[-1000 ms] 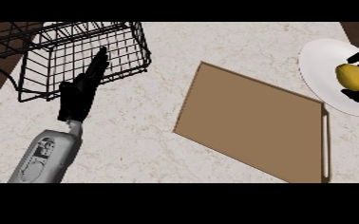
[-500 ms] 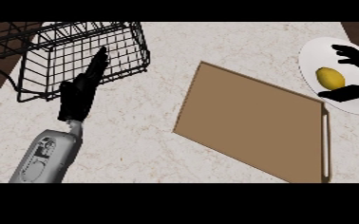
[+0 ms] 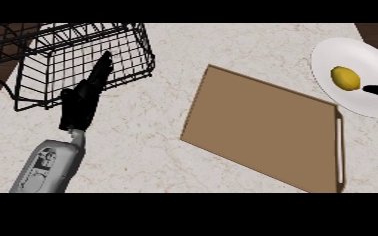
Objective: Pick the lemon from the tray and place it in the plate
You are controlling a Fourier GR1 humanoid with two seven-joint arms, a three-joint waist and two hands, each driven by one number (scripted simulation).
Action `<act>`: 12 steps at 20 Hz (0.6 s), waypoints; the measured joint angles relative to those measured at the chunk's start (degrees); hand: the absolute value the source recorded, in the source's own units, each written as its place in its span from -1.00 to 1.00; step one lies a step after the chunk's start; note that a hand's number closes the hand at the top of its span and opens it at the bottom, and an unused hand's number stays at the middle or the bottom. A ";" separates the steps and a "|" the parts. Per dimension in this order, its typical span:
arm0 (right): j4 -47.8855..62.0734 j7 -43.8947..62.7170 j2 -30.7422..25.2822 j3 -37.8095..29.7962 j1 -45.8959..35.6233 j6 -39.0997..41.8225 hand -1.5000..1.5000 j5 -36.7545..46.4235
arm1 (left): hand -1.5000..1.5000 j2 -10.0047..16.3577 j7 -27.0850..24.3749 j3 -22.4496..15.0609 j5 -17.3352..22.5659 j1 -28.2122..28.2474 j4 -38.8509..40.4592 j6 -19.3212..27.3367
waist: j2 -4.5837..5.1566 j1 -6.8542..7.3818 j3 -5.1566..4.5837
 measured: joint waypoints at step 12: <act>1.31 -1.19 -12.06 -7.60 8.89 10.76 -1.00 -7.34 | 0.00 0.05 0.21 0.75 -0.60 0.25 -0.58 0.27 | 0.11 -0.44 0.19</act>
